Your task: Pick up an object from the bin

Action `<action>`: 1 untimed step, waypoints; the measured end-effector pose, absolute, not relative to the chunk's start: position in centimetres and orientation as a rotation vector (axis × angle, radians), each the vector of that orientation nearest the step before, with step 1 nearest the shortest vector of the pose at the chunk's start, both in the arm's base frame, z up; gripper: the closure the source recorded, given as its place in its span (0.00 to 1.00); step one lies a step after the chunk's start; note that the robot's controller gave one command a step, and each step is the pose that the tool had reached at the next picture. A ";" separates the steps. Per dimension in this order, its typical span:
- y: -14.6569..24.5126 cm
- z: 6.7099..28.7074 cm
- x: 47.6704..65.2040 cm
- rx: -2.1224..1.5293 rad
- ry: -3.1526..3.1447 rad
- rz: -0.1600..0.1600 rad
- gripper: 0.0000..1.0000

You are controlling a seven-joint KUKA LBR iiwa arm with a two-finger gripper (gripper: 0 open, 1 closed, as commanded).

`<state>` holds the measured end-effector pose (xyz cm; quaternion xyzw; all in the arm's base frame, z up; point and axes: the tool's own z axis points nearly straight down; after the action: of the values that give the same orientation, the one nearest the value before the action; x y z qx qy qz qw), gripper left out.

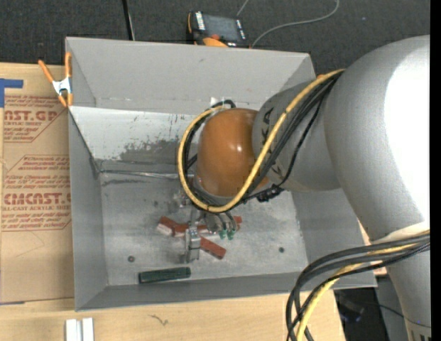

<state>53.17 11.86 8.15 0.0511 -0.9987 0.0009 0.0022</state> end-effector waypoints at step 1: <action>12.2 8.5 53.2 0.166 -3.137 -0.002 1.00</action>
Offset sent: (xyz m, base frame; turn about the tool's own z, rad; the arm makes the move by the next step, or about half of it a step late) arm 0.0000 0.0000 0.0000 0.0000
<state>53.22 12.15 8.51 0.0530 -0.9986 -0.0007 0.0002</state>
